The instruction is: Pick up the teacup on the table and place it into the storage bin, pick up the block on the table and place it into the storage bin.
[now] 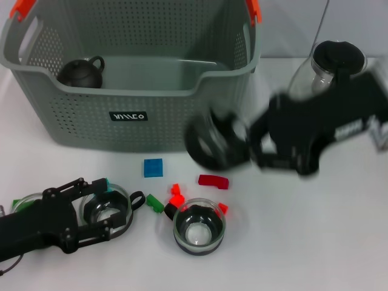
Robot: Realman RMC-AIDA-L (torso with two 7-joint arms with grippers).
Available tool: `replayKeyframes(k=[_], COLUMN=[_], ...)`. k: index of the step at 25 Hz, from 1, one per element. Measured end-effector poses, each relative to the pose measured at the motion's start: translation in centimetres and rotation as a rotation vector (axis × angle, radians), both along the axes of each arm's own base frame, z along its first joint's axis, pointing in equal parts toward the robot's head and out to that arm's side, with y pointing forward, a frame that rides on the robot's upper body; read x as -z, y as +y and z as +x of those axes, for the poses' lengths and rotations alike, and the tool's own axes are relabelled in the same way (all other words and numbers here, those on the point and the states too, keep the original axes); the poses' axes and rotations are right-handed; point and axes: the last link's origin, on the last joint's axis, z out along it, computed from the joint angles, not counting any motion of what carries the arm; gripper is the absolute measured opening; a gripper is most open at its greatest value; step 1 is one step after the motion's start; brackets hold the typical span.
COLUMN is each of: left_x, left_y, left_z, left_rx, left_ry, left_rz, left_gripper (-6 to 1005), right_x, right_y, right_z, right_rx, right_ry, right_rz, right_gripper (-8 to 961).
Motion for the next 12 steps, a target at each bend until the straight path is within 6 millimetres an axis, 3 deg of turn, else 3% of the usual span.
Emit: replayKeyframes(k=[1, 3, 6, 9, 12], left_x=[0.0, 0.0, 0.1, 0.2, 0.3], left_y=[0.0, 0.0, 0.2, 0.3, 0.3], left_z=[0.0, 0.0, 0.2, 0.3, 0.4], left_rx=[0.002, 0.002, 0.006, 0.006, -0.001], left_ry=[0.000, -0.001, -0.007, -0.014, -0.021], left_rz=[0.001, 0.002, -0.001, -0.006, -0.010], left_gripper=[824, 824, 824, 824, 824], right_x=[-1.6, -2.2, -2.6, -1.8, 0.4], right_y=[0.6, 1.1, 3.4, 6.2, 9.4], right_z=[-1.3, -2.0, -4.3, -7.6, -10.4], right_rx=[0.011, 0.021, 0.091, 0.156, 0.241], right_ry=[0.172, 0.242, 0.347, 0.336, 0.238], right_rz=[0.059, 0.097, 0.228, 0.346, 0.473], right_gripper=[56, 56, 56, 56, 56])
